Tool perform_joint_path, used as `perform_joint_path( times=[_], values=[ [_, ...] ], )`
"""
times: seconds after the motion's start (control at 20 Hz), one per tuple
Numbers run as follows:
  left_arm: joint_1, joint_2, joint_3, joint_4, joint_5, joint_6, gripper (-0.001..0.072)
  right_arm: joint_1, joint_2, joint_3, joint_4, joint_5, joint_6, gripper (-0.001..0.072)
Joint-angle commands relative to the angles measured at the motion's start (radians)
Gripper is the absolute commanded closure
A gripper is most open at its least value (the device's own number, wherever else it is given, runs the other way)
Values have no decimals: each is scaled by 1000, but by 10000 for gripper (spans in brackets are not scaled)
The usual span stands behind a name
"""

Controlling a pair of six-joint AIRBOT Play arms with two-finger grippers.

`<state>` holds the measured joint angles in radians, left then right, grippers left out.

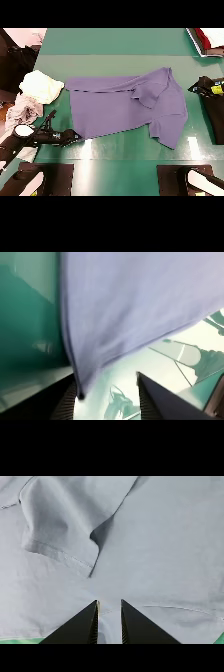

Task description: Fold the shirts.

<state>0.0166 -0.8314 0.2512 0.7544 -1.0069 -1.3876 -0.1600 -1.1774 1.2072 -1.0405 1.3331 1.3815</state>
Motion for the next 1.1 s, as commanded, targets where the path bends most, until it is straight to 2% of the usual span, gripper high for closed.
perform_joint_path(
  times=[0.0, 0.05, 0.2, 0.3, 0.35, 0.45, 0.6, 0.75, 1.05],
  values=[
    [-63, -1, -3, 8, 115, -61, 466, 0, 1, 0, 1, 7, 0, 544],
    [-63, -1, 3, 0, 117, -49, 674, 0, 1, 0, -1, 11, 0, 544],
    [-60, -1, 97, 17, 95, -45, 683, -13, 1, -4, -10, 47, -15, 543],
    [-59, -1, 223, 109, 64, -46, 683, -49, 1, -35, -10, 79, -16, 541],
    [-59, -1, 289, 170, 50, -54, 683, -80, 1, -69, -10, 98, -21, 499],
    [-59, -1, 413, 296, 35, -91, 683, -150, 0, -166, -10, 98, -22, 336],
    [-60, -1, 513, 349, 40, -108, 683, -257, 0, -329, -10, 11, -53, 333],
    [-60, -6, 519, 354, 52, -132, 683, -320, -1, -436, -6, -75, -72, 334],
    [-60, -49, 520, 341, 41, -153, 683, -256, -131, -456, 9, -51, -93, 334]
  ],
)
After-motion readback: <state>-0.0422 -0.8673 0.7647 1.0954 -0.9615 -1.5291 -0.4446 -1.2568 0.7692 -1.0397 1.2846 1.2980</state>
